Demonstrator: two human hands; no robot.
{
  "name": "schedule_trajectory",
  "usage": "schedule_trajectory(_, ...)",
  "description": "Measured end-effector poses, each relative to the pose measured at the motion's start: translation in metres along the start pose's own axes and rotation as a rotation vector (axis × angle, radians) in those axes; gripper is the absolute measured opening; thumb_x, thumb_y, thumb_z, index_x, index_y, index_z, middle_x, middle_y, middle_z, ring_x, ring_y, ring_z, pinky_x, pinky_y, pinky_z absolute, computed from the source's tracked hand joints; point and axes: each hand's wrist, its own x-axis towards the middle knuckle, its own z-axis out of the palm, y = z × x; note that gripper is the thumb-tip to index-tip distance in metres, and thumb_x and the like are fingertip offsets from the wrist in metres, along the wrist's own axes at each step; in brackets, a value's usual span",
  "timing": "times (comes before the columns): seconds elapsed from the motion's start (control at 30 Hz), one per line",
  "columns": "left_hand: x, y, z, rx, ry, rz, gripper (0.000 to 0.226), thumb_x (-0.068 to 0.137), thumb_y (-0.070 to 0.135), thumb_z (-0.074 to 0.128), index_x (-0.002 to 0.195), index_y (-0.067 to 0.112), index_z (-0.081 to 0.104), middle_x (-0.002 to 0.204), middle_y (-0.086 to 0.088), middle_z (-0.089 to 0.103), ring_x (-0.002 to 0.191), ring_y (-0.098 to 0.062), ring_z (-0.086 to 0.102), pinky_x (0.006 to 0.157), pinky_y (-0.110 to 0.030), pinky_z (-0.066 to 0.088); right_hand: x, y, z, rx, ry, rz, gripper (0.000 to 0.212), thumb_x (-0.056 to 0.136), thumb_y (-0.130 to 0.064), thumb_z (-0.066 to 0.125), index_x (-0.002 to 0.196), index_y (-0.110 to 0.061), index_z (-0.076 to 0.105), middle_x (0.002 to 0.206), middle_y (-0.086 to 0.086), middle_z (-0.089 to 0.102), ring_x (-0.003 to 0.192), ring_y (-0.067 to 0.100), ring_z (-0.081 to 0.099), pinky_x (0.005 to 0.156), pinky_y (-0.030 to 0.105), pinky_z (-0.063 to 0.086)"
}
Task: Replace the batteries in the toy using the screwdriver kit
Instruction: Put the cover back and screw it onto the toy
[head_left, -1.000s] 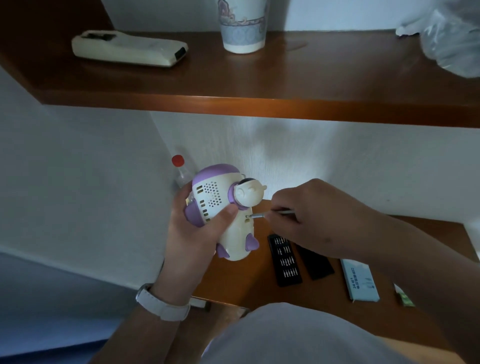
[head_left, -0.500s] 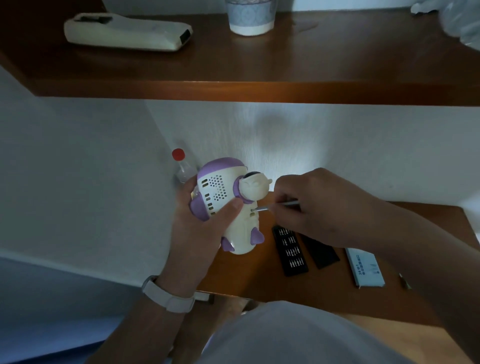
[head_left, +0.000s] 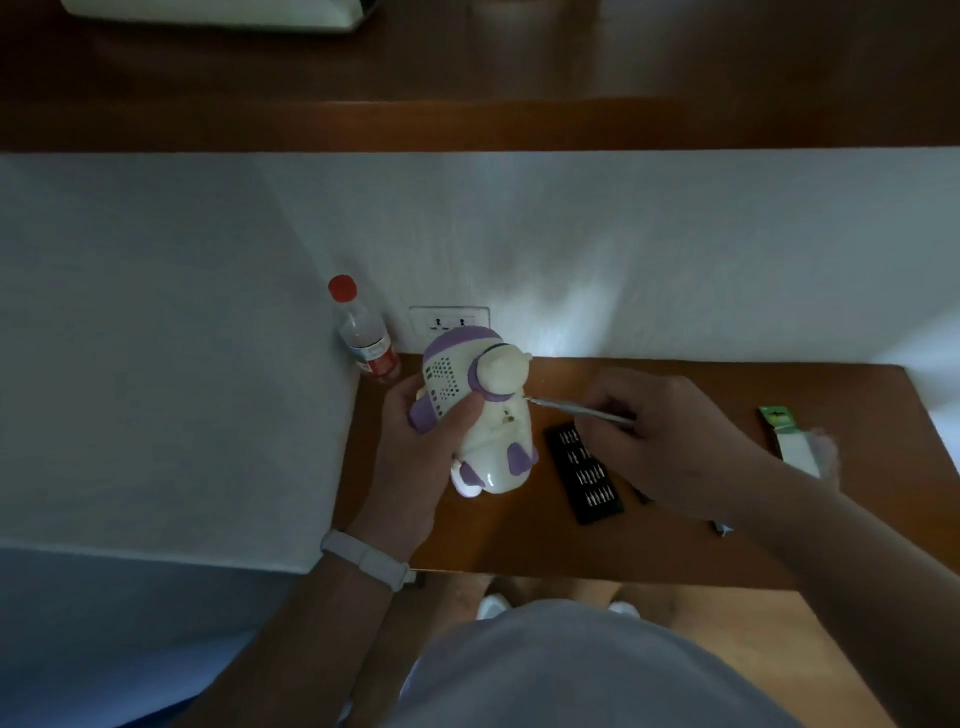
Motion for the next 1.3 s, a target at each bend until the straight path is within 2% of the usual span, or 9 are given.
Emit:
schedule_trajectory(0.13, 0.017, -0.031, -0.003, -0.021, -0.057, -0.164, 0.081, 0.055, 0.054, 0.086, 0.125, 0.035, 0.052, 0.121, 0.004, 0.067, 0.105, -0.015, 0.070, 0.073, -0.024, 0.060, -0.012, 0.016, 0.017, 0.166, 0.041, 0.120, 0.016, 0.090, -0.038, 0.056, 0.074, -0.040, 0.058, 0.057, -0.013, 0.057, 0.046, 0.001, 0.050, 0.042, 0.011, 0.035)
schedule_trajectory(0.23, 0.029, -0.056, -0.005, -0.035, -0.094, -0.266, 0.078, 0.065, 0.048, 0.081, 0.133, 0.029, 0.049, 0.127, -0.002, 0.065, 0.115, -0.022, 0.065, 0.088, -0.037, 0.060, -0.020, 0.026, 0.032, 0.259, 0.056, 0.227, 0.028, 0.096, -0.028, 0.057, 0.071, -0.041, 0.060, 0.055, -0.013, 0.054, 0.047, 0.000, 0.046, 0.043, 0.012, 0.035)
schedule_trajectory(0.33, 0.038, -0.074, -0.005, -0.068, -0.104, -0.342, 0.085, 0.064, 0.050, 0.084, 0.136, 0.026, 0.048, 0.129, -0.006, 0.064, 0.119, -0.029, 0.062, 0.105, -0.054, 0.050, -0.028, 0.032, 0.045, 0.406, 0.075, 0.370, 0.029, 0.097, -0.024, 0.057, 0.069, -0.031, 0.062, 0.052, -0.010, 0.050, 0.047, 0.005, 0.044, 0.045, 0.018, 0.036)
schedule_trajectory(0.4, 0.043, -0.085, -0.006, -0.073, -0.117, -0.375, 0.091, 0.061, 0.052, 0.085, 0.138, 0.026, 0.046, 0.130, -0.008, 0.064, 0.120, -0.030, 0.062, 0.107, -0.057, 0.047, -0.034, 0.034, 0.053, 0.502, 0.084, 0.435, 0.029, 0.097, -0.021, 0.056, 0.068, -0.024, 0.061, 0.052, -0.009, 0.048, 0.047, 0.007, 0.041, 0.047, 0.021, 0.034)
schedule_trajectory(0.6, 0.055, -0.109, -0.012, -0.097, -0.151, -0.419, 0.070, 0.075, 0.044, 0.080, 0.135, 0.028, 0.049, 0.133, -0.008, 0.063, 0.122, -0.030, 0.062, 0.105, -0.055, 0.049, -0.050, 0.040, 0.068, 0.632, 0.106, 0.571, 0.033, 0.097, -0.020, 0.056, 0.065, -0.026, 0.062, 0.052, -0.009, 0.047, 0.046, 0.005, 0.040, 0.045, 0.020, 0.031)
schedule_trajectory(0.73, 0.057, -0.112, -0.014, -0.146, -0.145, -0.427, 0.062, 0.077, 0.044, 0.077, 0.132, 0.028, 0.053, 0.131, -0.009, 0.065, 0.122, -0.030, 0.063, 0.106, -0.057, 0.048, -0.057, 0.042, 0.073, 0.694, 0.112, 0.595, 0.032, 0.097, -0.020, 0.056, 0.066, -0.028, 0.063, 0.055, -0.007, 0.048, 0.047, 0.006, 0.040, 0.046, 0.020, 0.033)
schedule_trajectory(1.03, 0.050, -0.108, -0.016, -0.053, -0.081, -0.368, 0.075, 0.073, 0.054, 0.075, 0.139, 0.028, 0.050, 0.129, -0.005, 0.066, 0.118, -0.025, 0.065, 0.099, -0.051, 0.055, -0.052, 0.044, 0.082, 0.743, 0.108, 0.635, 0.024, 0.098, -0.021, 0.056, 0.076, -0.018, 0.066, 0.056, -0.004, 0.047, 0.046, 0.008, 0.039, 0.045, 0.021, 0.032)
schedule_trajectory(1.2, 0.046, -0.104, -0.023, -0.015, -0.060, -0.349, 0.052, 0.085, 0.046, 0.068, 0.131, 0.028, 0.052, 0.129, -0.006, 0.064, 0.119, -0.024, 0.063, 0.097, -0.046, 0.053, -0.049, 0.044, 0.087, 0.745, 0.082, 0.610, 0.021, 0.097, -0.018, 0.055, 0.081, -0.005, 0.060, 0.055, -0.003, 0.044, 0.047, 0.008, 0.036, 0.044, 0.021, 0.031)
schedule_trajectory(1.3, 0.044, -0.101, -0.030, 0.014, -0.004, -0.333, 0.040, 0.098, 0.038, 0.060, 0.134, 0.022, 0.051, 0.125, -0.007, 0.066, 0.117, -0.022, 0.064, 0.104, -0.048, 0.048, -0.045, 0.042, 0.088, 0.752, 0.063, 0.604, 0.022, 0.098, -0.018, 0.055, 0.078, -0.009, 0.061, 0.054, -0.003, 0.044, 0.046, 0.009, 0.036, 0.044, 0.021, 0.031)
